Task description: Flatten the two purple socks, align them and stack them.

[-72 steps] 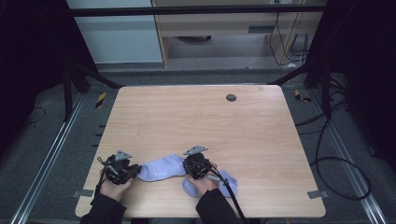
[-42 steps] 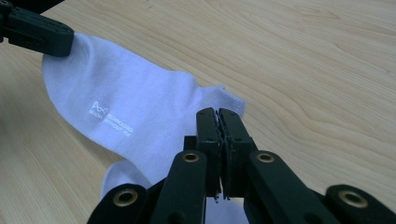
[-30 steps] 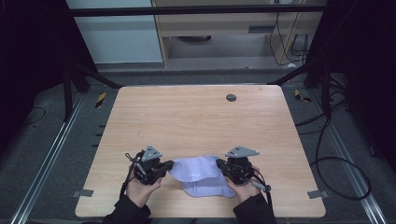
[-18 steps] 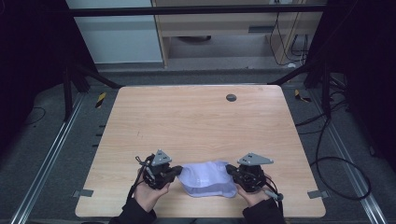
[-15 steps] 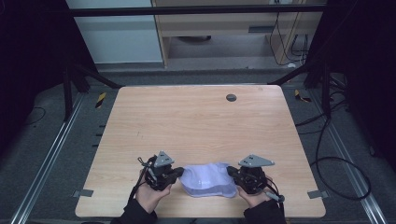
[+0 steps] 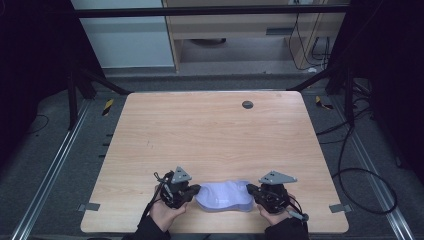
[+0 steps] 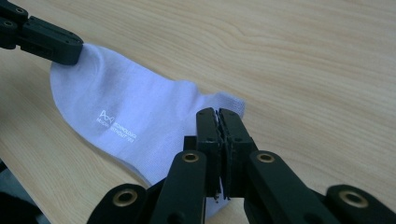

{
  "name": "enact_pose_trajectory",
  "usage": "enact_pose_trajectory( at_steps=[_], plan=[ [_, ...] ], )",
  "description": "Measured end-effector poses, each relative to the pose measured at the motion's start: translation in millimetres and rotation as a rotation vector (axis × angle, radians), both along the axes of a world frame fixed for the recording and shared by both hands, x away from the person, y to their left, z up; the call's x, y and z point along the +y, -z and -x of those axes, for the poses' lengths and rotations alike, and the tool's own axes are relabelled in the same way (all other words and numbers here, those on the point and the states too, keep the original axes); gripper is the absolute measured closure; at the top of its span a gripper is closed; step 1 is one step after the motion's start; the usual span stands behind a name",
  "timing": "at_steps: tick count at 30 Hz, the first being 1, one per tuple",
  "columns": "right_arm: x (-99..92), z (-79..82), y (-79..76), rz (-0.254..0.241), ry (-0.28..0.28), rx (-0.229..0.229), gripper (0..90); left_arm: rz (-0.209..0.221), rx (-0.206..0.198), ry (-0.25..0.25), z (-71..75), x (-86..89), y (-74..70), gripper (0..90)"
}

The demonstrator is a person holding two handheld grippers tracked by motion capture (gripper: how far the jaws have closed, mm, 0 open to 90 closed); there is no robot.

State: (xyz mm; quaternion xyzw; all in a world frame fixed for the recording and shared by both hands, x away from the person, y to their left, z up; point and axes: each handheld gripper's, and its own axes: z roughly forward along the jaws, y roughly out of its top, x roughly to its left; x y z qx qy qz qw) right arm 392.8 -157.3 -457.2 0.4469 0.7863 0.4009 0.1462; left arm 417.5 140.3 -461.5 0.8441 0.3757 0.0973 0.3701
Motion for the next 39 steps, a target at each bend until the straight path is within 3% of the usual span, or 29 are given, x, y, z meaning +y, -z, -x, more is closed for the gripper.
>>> enact_pose_trajectory(
  at_steps=[8, 20, 30, 34, 39],
  plan=[
    [-1.6, 2.4, 3.4, 0.007, -0.001, 0.018, 88.1, -0.018, 0.015, 0.007, 0.5, -4.0, 8.0, 87.6],
    [-3.4, 3.5, 16.9, 0.047, 0.000, 0.091, 87.2, -0.047, 0.018, 0.008, -1.2, -6.6, 16.5, 87.4],
    [-2.9, 1.5, 24.5, 0.067, -0.004, 0.132, 83.6, -0.038, 0.016, -0.002, -2.3, -4.1, 16.4, 87.0],
    [-4.6, 2.7, 20.9, 0.055, 0.011, 0.089, 75.9, -0.050, 0.002, -0.017, -2.9, -2.0, 16.5, 77.1],
    [-5.0, 4.4, 17.0, 0.009, 0.002, 0.026, 75.7, -0.007, -0.068, -0.028, 1.0, -2.8, 2.9, 70.9]
  ],
)
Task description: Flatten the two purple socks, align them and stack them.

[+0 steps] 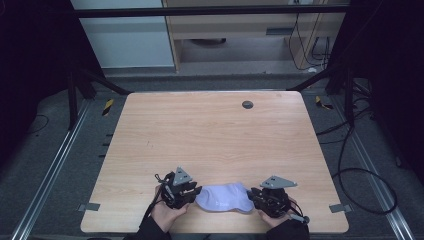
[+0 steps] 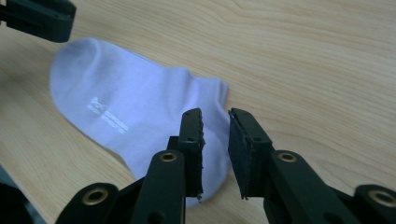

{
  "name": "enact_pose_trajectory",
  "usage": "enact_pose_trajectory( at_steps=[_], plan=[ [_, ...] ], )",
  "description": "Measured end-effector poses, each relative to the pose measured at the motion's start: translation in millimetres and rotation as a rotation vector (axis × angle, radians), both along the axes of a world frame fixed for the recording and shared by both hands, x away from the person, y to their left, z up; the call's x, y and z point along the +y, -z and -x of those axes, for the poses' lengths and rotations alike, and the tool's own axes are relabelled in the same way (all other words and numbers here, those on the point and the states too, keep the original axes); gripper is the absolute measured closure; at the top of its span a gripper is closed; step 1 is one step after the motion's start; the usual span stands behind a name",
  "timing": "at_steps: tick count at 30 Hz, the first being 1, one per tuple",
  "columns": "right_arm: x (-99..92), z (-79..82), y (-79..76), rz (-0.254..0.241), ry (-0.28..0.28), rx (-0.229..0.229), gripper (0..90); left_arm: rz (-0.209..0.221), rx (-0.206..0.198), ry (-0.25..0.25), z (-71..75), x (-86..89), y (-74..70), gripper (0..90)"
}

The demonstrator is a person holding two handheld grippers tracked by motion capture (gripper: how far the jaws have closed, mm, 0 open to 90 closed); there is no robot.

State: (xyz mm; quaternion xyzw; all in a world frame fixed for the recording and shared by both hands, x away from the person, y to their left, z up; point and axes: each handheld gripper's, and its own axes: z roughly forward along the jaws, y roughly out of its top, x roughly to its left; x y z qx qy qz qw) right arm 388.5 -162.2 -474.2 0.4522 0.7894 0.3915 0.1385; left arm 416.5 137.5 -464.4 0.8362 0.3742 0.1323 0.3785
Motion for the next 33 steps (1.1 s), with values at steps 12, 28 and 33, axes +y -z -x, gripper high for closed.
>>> enact_pose_trajectory(
  at_steps=[12, 28, 33],
  plan=[
    [12.0, -4.1, 16.3, 0.002, -0.089, 0.048, 89.2, -0.068, 0.007, 0.077, -1.1, -29.8, 21.5, 80.6],
    [-12.3, -9.8, 5.2, -0.057, -0.012, -0.020, 75.6, 0.030, -0.040, -0.008, -11.3, 5.4, 1.3, 70.6],
    [-35.3, -18.5, 5.8, -0.047, 0.107, -0.094, 55.8, 0.062, -0.061, -0.057, -20.3, 26.3, -4.1, 59.7]
  ],
)
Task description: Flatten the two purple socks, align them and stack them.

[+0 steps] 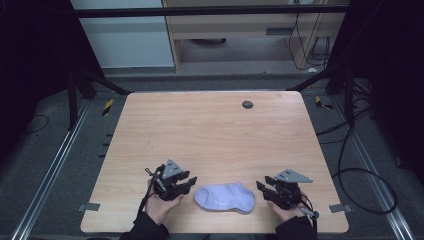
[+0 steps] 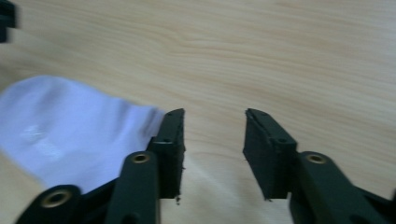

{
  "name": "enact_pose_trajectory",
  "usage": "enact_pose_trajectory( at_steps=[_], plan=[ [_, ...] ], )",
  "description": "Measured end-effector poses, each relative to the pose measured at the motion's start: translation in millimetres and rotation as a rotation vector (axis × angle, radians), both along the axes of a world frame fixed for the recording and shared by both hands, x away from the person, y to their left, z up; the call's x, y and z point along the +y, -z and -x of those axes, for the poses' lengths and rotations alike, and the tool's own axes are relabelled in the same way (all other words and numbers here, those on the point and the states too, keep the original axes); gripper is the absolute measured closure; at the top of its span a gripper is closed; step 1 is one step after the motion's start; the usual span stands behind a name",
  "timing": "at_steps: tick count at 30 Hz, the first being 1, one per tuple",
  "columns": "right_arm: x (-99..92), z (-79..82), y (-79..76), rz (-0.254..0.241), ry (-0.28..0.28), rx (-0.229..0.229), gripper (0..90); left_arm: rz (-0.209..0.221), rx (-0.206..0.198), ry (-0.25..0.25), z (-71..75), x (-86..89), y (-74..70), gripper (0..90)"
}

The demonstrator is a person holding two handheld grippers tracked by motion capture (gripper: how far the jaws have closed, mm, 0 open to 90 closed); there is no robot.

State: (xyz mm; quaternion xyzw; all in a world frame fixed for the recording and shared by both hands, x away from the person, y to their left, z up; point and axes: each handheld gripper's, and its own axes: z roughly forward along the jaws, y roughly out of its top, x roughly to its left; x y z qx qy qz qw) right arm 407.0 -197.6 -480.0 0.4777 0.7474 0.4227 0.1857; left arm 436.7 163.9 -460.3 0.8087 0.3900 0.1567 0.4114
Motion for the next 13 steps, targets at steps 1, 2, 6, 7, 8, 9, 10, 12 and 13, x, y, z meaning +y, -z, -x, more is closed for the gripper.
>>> enact_pose_trajectory(
  at_steps=[1, 2, 6, 7, 8, 9, 10, 12, 13],
  plan=[
    [-3.8, -2.3, 1.1, 0.011, 0.011, -0.007, 53.0, 0.001, -0.003, -0.014, -2.7, 5.1, 0.0, 57.8],
    [-9.8, -5.9, 2.7, 0.015, 0.038, -0.011, 49.2, 0.003, -0.005, -0.028, -4.8, 9.1, 0.4, 54.9],
    [-26.5, -14.5, 6.9, 0.007, 0.095, 0.004, 38.0, 0.017, -0.010, -0.061, -11.6, 25.9, 3.3, 44.4],
    [-29.5, -15.9, 7.8, 0.008, 0.103, 0.004, 36.0, 0.015, -0.013, -0.069, -12.7, 29.5, 4.0, 43.1],
    [-31.9, -16.8, 8.6, 0.011, 0.112, 0.002, 33.7, 0.015, -0.016, -0.071, -13.8, 33.1, 4.7, 41.4],
    [-31.9, -16.8, 8.6, 0.011, 0.112, 0.002, 33.7, 0.015, -0.016, -0.071, -13.8, 33.1, 4.7, 40.0],
    [-33.8, -17.6, 9.2, 0.012, 0.117, 0.001, 31.7, 0.015, -0.015, -0.077, -15.2, 37.7, 5.6, 40.0],
    [-38.5, -20.2, 12.2, 0.028, 0.127, -0.003, 27.1, 0.015, -0.010, -0.108, -17.1, 48.1, 7.1, 37.2],
    [-39.6, -20.4, 12.6, 0.027, 0.132, -0.001, 26.2, 0.015, -0.010, -0.108, -17.1, 48.1, 7.1, 36.3]
  ],
)
